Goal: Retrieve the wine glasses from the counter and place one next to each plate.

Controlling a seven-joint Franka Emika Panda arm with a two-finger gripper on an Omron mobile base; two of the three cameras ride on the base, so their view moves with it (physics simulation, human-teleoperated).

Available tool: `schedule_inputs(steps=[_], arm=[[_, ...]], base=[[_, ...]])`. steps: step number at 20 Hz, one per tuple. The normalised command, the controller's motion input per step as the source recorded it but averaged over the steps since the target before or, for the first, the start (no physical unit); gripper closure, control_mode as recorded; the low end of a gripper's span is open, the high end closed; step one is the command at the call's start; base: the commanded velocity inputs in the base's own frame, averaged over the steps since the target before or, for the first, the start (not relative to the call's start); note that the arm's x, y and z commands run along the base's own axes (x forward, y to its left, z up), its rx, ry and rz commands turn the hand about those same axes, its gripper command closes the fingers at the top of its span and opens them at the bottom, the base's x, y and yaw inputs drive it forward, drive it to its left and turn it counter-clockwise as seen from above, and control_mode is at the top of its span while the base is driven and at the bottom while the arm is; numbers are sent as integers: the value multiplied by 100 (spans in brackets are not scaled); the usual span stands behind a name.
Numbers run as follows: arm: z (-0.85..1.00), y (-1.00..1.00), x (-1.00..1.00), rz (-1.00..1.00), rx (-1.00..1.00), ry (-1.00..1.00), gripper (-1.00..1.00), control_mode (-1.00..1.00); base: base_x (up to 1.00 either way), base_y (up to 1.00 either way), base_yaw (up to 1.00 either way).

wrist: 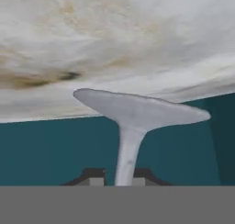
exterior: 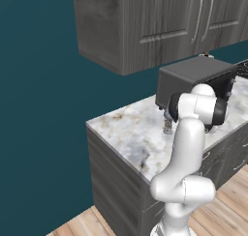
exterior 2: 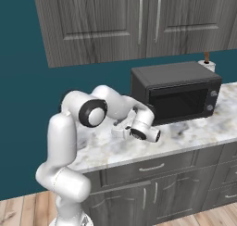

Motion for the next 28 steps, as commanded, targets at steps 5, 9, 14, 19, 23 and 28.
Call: schedule_inputs(steps=[5, 9, 14, 19, 23, 28], arm=[[73, 0, -15, 0, 0, -53, 100, -100], [82, -1, -36, 0, 7, -32, 100, -100], [81, -8, -64, -4, 3, -11, 100, -100], [90, -8, -91, -10, 0, -2, 100, -100], [68, -16, -100, -5, 0, 10, 100, -100], [63, -1, -97, -5, 0, 2, 100, -100]], base=[[0, 0, 0], [0, 0, 0], [0, 0, 0], [0, 0, 0], [0, 0, 0], [0, 0, 0]])
